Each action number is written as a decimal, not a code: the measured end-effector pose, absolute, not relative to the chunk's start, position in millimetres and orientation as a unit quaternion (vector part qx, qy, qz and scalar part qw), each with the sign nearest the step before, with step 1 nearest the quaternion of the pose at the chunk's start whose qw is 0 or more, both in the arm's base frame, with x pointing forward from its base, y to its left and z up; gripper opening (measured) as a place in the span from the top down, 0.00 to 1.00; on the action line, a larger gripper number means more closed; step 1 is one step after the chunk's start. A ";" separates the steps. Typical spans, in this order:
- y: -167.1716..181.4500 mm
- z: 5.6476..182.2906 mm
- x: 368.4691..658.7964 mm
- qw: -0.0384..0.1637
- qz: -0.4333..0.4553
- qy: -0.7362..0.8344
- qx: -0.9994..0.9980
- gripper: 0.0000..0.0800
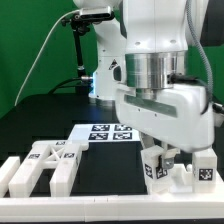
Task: Assemble chair
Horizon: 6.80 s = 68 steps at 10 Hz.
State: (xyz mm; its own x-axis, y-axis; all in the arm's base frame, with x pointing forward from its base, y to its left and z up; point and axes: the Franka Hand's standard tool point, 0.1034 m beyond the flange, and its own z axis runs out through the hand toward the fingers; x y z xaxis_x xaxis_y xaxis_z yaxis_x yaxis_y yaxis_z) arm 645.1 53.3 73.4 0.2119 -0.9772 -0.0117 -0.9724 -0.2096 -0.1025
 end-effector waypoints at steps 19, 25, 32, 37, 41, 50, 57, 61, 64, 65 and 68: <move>47.4 72.8 648.0 0.024 -0.059 0.292 -0.954 0.51; 43.7 71.7 644.5 0.044 -0.034 0.625 -0.778 0.64; 51.1 68.5 637.4 0.051 -0.004 0.734 -0.677 0.23; 62.4 66.3 629.7 0.048 -0.027 0.485 -0.872 0.19; 54.1 67.1 640.5 0.037 -0.055 0.323 -0.944 0.19; 57.9 67.3 643.9 0.046 -0.012 0.681 -0.731 0.64; 57.2 65.6 649.7 0.080 -0.027 0.746 -0.661 0.28; 59.7 68.9 647.1 0.075 -0.060 0.570 -0.816 0.19; 58.0 67.5 646.3 0.061 -0.066 0.453 -0.887 0.19; 56.0 62.8 643.9 0.045 -0.053 0.356 -0.932 0.19; 54.2 57.8 640.3 0.034 -0.025 0.288 -0.957 0.23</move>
Offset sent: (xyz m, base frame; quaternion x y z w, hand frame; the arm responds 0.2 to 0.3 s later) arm 0.0000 0.0000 0.0000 0.0000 0.0000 0.0000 1.0000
